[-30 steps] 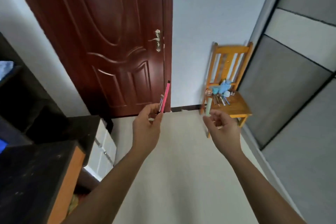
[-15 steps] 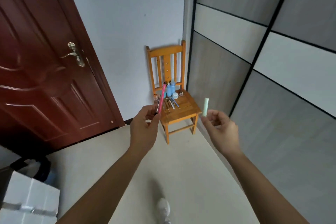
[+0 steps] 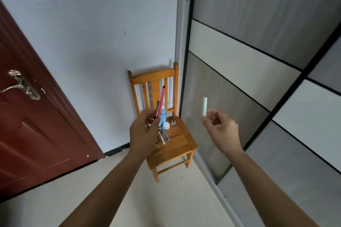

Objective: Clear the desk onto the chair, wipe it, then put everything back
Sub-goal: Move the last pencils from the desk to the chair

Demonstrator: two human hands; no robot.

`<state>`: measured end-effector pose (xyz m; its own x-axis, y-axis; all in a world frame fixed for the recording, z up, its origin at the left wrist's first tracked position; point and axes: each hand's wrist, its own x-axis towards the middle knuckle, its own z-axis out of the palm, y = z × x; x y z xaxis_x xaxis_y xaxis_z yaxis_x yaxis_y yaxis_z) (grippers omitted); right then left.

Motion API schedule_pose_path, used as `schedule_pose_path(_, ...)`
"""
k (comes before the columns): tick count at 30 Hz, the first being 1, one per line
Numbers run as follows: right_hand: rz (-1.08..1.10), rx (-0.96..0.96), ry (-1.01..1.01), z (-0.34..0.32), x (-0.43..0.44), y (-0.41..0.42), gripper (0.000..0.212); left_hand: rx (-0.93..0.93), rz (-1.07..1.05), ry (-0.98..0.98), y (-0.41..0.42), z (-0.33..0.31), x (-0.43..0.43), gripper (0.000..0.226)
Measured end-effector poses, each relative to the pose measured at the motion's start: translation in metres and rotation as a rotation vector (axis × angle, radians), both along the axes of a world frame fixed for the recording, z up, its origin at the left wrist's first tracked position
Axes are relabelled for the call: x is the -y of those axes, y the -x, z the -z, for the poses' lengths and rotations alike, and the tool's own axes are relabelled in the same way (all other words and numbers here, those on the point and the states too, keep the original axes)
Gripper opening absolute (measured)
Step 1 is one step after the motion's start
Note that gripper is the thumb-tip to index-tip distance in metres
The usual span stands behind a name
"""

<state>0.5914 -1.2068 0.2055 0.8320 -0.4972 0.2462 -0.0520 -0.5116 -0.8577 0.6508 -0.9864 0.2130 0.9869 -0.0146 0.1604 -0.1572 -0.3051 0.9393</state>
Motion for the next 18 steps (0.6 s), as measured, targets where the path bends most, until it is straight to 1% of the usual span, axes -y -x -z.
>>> schedule_pose_path(8,-0.052,-0.038,-0.014,0.011,0.058,-0.125,0.014,0.003,-0.05,-0.049,-0.112,0.012,0.056,0.013)
schedule_pose_path(12,-0.136,-0.071,-0.046,0.023,0.089,-0.192,0.012,0.011,-0.115,-0.058,-0.159,0.018,0.088,0.014)
schedule_pose_path(15,-0.227,-0.077,-0.07,0.032,0.111,-0.242,0.017,0.009,-0.196,-0.071,-0.189,0.024,0.111,0.017)
schedule_pose_path(18,-0.29,-0.117,-0.063,0.039,0.128,-0.289,0.02,-0.029,-0.248,-0.069,-0.216,0.029,0.129,0.013)
